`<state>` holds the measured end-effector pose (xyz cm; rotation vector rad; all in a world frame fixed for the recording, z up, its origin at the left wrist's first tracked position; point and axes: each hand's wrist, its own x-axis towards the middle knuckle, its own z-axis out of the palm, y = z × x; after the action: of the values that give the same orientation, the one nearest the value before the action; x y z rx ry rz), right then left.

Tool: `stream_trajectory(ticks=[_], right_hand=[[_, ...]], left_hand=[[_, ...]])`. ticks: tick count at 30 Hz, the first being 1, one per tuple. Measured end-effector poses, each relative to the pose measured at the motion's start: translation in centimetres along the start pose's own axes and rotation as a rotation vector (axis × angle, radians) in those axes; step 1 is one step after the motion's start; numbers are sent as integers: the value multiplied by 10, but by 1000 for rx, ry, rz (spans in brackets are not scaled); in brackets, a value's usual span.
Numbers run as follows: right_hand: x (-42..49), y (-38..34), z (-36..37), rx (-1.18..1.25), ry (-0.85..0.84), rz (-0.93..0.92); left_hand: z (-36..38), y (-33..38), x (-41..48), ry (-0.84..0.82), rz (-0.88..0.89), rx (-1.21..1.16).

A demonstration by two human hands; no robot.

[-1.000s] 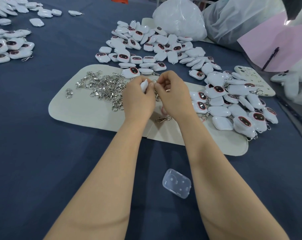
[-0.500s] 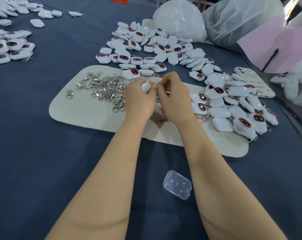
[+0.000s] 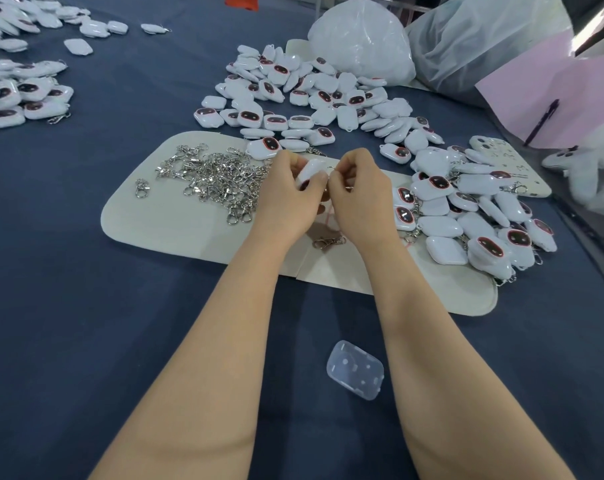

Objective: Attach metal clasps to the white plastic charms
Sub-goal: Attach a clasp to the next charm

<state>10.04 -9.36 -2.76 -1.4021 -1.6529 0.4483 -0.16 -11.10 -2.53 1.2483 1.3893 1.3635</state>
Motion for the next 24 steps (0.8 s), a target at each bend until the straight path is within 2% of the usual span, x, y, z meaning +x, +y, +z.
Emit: stream_trajectory(ticks=[15, 24], right_hand=[[-5, -7, 7, 0, -24, -68], [-5, -5, 3, -25, -77, -77]], left_hand=[[-4, -4, 5, 59, -6, 57], [-4, -3, 3, 53, -10, 12]])
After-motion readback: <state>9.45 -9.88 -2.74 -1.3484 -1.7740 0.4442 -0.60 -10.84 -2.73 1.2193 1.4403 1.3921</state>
